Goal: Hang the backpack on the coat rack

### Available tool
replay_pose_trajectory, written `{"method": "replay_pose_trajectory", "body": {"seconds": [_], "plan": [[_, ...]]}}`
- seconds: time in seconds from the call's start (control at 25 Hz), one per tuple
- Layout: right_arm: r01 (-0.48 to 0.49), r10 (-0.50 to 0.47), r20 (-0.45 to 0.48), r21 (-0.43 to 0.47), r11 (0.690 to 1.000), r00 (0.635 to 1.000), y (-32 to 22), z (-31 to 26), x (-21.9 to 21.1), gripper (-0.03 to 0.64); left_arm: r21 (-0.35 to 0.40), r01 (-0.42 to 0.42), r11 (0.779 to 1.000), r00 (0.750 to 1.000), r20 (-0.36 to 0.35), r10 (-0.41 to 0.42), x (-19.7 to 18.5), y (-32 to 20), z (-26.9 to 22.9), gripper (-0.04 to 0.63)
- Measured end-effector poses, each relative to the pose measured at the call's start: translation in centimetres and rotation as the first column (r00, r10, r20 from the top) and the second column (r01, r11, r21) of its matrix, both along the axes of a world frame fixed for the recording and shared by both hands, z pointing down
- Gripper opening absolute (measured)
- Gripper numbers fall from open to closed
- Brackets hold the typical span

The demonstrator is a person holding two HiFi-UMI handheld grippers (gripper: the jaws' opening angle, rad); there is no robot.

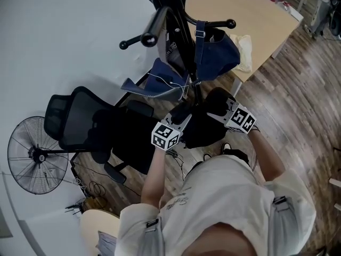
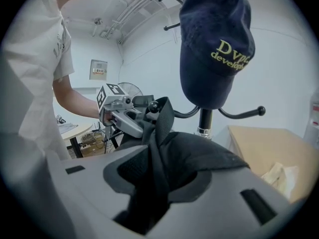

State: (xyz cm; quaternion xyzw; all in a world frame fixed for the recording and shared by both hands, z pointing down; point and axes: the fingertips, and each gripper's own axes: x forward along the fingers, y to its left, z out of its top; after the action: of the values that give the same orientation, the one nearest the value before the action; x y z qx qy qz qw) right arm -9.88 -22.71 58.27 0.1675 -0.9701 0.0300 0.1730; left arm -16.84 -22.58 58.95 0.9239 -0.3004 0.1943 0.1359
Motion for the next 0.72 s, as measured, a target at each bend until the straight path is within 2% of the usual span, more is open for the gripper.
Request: {"method": "replay_pose_trajectory", "body": {"seconds": [0.16, 0.44, 0.72], "plan": [[0.007, -0.008, -0.022, -0.034, 0.999, 1.000, 0.0, 1.8, 0.1, 0.121, -0.026, 0.013, 1.000, 1.000, -0.012, -0.014, 0.1, 0.0, 1.7, 0.061], [0.010, -0.013, -0.032, -0.077, 0.997, 0.999, -1.0, 2.7, 0.6, 0.123, -0.013, 0.026, 1.000, 1.000, -0.005, -0.026, 0.5, -1.0, 2.5, 0.063], [0.026, -0.030, -0.048, -0.075, 0.997, 0.998, -2.0, 3.5, 1.3, 0.123, -0.016, 0.036, 0.999, 0.999, 0.018, -0.035, 1.2, -1.9, 3.1, 0.063]]}}
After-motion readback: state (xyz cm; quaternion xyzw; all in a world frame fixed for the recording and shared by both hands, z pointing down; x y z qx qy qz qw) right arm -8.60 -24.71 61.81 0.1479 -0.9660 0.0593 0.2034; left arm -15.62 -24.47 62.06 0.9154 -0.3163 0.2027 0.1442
